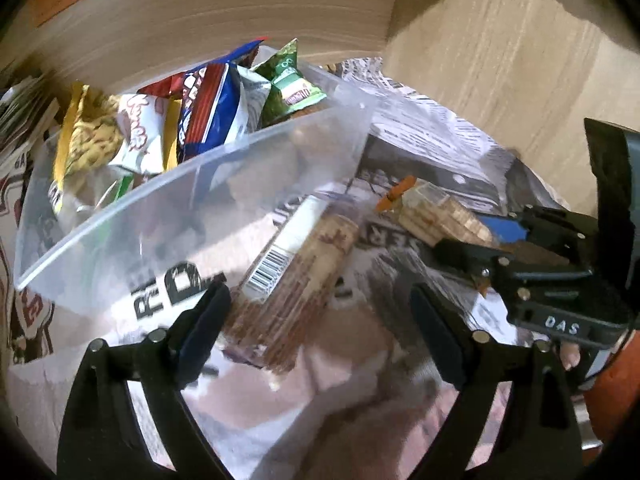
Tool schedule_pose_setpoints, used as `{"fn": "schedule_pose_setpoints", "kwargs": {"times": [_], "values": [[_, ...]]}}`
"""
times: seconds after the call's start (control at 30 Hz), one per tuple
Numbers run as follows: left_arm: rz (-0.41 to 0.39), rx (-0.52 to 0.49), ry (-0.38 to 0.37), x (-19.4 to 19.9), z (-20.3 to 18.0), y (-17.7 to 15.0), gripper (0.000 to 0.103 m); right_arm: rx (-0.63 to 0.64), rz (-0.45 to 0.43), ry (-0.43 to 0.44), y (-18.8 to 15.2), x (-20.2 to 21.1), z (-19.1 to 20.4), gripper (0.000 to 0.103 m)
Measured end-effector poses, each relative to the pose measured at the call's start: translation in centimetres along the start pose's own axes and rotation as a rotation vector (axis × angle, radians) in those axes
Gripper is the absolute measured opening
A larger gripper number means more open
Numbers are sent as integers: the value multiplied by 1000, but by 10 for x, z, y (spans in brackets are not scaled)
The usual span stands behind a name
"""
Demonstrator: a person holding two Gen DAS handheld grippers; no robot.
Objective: Organize snacks
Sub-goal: 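Grasp the brown wafer bar with the left tool while the right tool grasps the orange-wrapped cake, then lower the wafer bar into the clear box with the left tool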
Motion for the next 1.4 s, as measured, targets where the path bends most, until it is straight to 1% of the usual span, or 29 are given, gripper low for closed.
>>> {"fn": "schedule_pose_setpoints", "kwargs": {"times": [0.03, 0.1, 0.17, 0.23, 0.33, 0.43, 0.5, 0.53, 0.6, 0.7, 0.77, 0.8, 0.9, 0.97, 1.07, 1.27, 1.4], "values": [[1, 5, -3, 4, 1, -1, 84, -4, 1, 2, -1, 2, 0, 38], [-12, 13, 4, 7, 3, 1, 84, -13, -6, 2, -2, 6, 2, 38], [-38, 21, 31, 10, 9, 6, 84, -11, -13, -11, -1, 6, 1, 38], [-43, 39, 49, 6, 16, 12, 84, -9, -15, -17, 1, 4, 1, 38], [-23, 47, 55, -6, 25, 14, 84, -15, -10, -9, 2, 0, 1, 38], [16, 55, 48, -24, 25, 14, 83, -10, -9, -20, 4, -7, 0, 38], [30, 63, 37, -32, 23, 12, 79, -7, -10, -25, 5, -10, -1, 39], [16, 57, 48, -32, 23, 12, 74, -6, -11, -27, 6, -11, -2, 39], [9, 35, 32, -29, 18, 10, 63, -5, -16, -26, 8, -14, -2, 39], [-3, 14, 32, -23, 13, 5, 53, 3, -25, -21, 8, -16, -1, 39], [-11, 13, 40, -17, 13, 1, 47, 2, -34, -34, 8, -15, -2, 34], [-14, 16, 45, -15, 13, -2, 45, -1, -37, -30, 7, -13, -1, 34], [-27, 35, 58, -12, 12, -7, 45, -4, -55, -20, 7, -7, 2, 33], [-43, 57, 67, -4, 16, -10, 45, 2, -75, -18, 9, -1, 6, 33], [-78, 86, 61, 12, 19, -10, 45, 18, -108, -12, 13, 11, 14, 33], [-177, 119, 61, 59, 24, -7, 45, 54, -179, 15, 27, 34, 29, 33], [-244, 129, 84, 88, 30, 0, 45, 82, -219, 39, 38, 45, 42, 33]]}}
Point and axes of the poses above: each gripper's, at about its wrist camera, not at the fingertips, and x roughly against the way its jaws point, z to its left, y to its top, the point moved 7 cm from there along -x, roughly the way its jaws point, and after that the axes turned 4 degrees about y, right-handed, at the moved point
